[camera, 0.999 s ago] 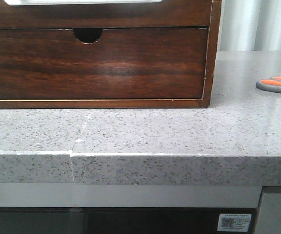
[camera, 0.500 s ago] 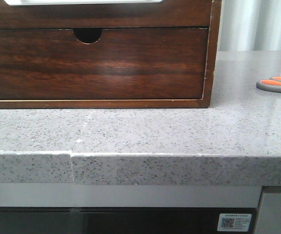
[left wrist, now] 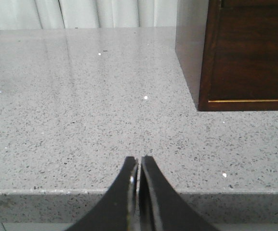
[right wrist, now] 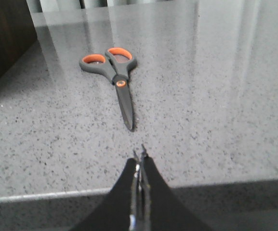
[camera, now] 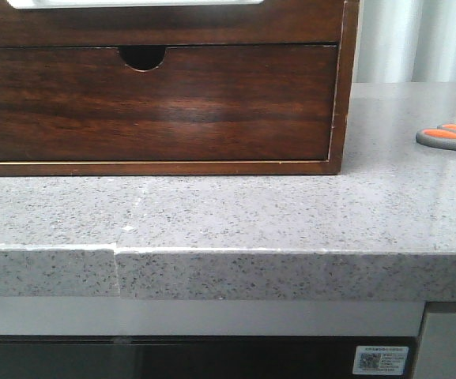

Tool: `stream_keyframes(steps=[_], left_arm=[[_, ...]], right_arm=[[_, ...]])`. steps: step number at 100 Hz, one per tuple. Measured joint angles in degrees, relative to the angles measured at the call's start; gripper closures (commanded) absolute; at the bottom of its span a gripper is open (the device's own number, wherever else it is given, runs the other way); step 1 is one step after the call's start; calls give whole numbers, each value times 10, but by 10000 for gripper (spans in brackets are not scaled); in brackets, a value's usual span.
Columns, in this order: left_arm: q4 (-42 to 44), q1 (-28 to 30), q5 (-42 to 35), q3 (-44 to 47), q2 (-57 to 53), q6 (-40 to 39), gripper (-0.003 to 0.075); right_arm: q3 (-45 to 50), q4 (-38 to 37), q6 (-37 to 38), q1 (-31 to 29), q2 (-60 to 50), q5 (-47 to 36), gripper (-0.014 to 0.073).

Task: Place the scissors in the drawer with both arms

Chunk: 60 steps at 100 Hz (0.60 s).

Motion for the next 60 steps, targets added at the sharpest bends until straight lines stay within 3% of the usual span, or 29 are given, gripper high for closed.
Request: stream_keyframes(steps=[18,60], left_arm=[[0,0,-11,0,0,0,738],[-10,0,-49,0,0,0,739]], right_arm=[[0,0,0,0,0,-48,654],[0,17,0,0,0,-73,654]])
